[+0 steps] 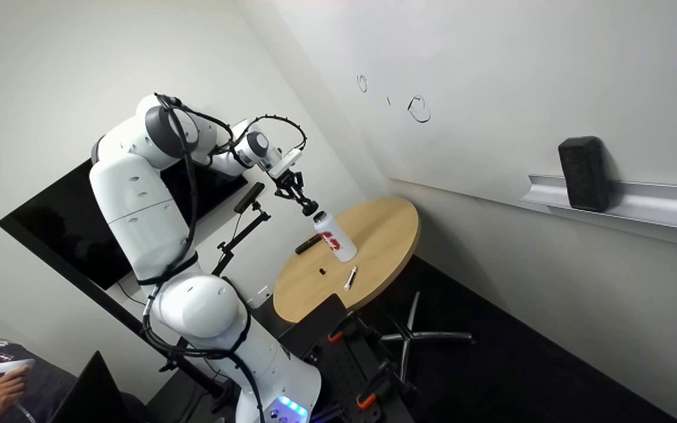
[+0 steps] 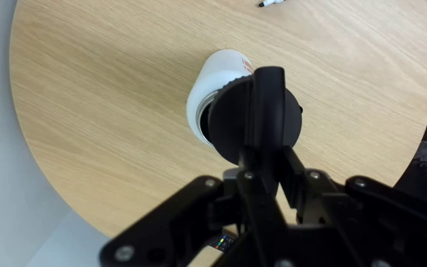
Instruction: Place the black lid on top of the white bottle
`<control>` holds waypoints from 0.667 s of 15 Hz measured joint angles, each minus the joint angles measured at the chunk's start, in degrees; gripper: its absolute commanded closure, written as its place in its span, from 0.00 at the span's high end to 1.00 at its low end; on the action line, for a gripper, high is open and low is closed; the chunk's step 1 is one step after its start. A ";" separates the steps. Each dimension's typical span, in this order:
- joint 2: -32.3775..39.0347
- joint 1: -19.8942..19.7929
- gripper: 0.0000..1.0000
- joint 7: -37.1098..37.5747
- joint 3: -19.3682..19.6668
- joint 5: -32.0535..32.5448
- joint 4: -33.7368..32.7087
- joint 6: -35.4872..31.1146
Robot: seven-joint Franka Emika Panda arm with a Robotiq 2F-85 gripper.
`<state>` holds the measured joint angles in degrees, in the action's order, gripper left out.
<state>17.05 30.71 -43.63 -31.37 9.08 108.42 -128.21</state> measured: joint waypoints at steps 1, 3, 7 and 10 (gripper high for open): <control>0.68 0.45 0.06 0.00 0.00 0.13 -1.22 1.43; 2.49 1.24 0.06 -0.01 0.00 0.74 -3.65 3.77; 6.88 2.79 0.06 -0.01 0.21 2.86 -8.04 5.61; 9.61 3.96 0.06 -0.01 0.93 4.21 -10.39 5.61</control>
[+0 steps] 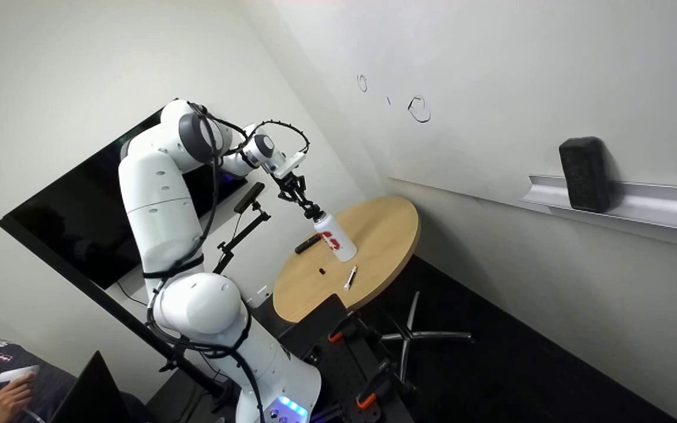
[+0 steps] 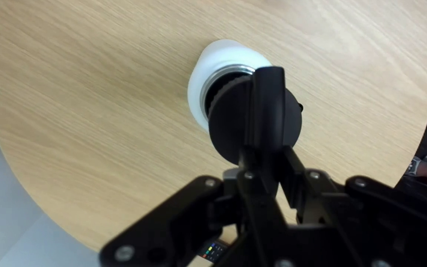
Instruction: Place the black lid on top of the white bottle
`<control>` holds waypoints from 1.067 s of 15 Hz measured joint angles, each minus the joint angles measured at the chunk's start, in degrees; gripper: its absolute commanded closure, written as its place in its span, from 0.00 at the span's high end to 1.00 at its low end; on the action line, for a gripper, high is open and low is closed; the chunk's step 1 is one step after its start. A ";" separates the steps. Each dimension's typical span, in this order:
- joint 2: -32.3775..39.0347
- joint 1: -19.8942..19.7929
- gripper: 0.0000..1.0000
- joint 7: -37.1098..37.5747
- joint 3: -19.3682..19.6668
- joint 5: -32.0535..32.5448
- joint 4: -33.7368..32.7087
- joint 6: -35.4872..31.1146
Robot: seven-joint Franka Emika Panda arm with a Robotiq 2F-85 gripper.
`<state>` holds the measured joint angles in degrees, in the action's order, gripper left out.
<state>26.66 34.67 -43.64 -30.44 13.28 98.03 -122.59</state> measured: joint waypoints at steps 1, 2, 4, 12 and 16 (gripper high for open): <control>0.70 0.44 0.06 0.00 0.35 0.20 -0.61 0.00; 1.31 0.80 0.06 0.00 0.58 0.47 -1.11 0.00; 1.90 1.40 0.06 0.00 1.09 1.18 -1.59 0.00; 1.97 2.51 0.06 0.00 2.23 2.13 -2.27 0.00; 2.16 2.52 0.06 0.00 2.58 2.13 -2.27 0.09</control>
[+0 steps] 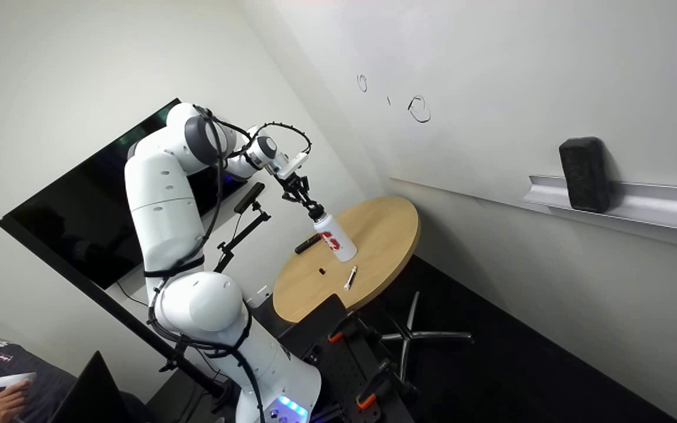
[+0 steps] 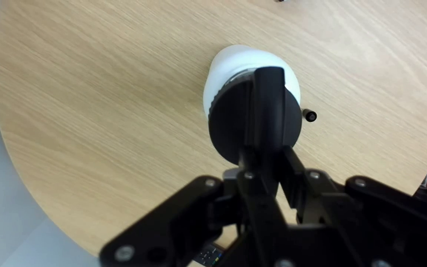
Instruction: Place the black lid on top of the white bottle
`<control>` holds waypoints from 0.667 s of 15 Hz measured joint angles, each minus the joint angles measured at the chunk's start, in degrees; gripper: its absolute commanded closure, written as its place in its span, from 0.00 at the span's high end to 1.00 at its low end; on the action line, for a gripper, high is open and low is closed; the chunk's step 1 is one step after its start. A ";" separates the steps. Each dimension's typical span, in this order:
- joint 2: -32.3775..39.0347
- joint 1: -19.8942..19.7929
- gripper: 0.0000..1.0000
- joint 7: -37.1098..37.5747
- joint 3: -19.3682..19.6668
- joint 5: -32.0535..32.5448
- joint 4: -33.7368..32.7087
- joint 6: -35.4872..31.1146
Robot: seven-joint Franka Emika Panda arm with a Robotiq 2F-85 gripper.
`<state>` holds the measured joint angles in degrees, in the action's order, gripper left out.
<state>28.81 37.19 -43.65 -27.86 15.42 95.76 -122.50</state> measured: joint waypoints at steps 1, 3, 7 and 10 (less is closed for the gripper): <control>0.07 0.00 0.06 0.00 0.06 -0.01 0.00 0.03; 0.26 0.00 0.06 0.00 0.15 -0.02 0.00 0.24; 0.50 0.03 0.45 0.00 0.17 -0.11 0.00 1.42; 0.52 0.11 0.60 0.01 0.18 -0.11 0.00 1.87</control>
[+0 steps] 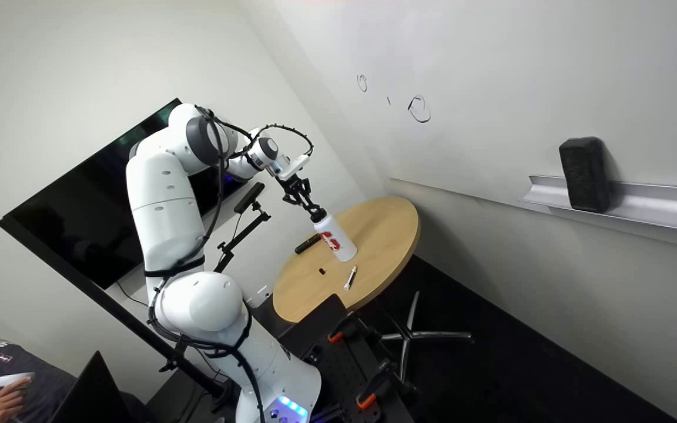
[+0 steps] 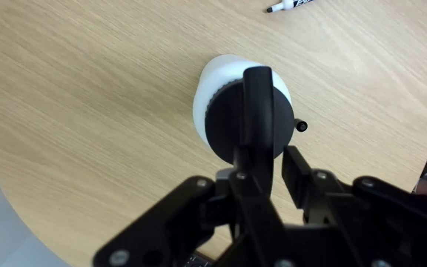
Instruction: Place the black lid on top of the white bottle
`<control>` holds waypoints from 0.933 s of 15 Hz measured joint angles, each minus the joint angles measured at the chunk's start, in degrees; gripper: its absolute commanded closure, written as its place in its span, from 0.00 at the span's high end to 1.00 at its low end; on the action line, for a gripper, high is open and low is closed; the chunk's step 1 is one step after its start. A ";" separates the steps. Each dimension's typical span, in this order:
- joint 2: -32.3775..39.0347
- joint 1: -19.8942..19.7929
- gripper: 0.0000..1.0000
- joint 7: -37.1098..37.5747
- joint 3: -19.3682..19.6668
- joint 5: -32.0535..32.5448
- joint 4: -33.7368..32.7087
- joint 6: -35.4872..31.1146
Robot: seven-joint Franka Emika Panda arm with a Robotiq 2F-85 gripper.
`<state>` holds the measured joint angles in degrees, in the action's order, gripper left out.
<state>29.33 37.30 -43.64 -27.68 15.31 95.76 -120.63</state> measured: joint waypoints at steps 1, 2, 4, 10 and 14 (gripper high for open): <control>0.00 0.00 0.68 0.00 0.00 0.00 0.00 0.03; 0.00 0.00 0.75 0.00 0.00 0.00 0.00 0.03; 0.00 0.03 0.90 0.00 0.00 0.00 -0.02 0.03; -2.56 0.21 1.00 -0.05 -0.36 -0.01 -0.21 0.32; -9.12 -0.18 1.00 0.28 -0.64 -1.57 0.19 5.24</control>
<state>20.22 37.12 -43.36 -28.32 13.74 95.95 -115.39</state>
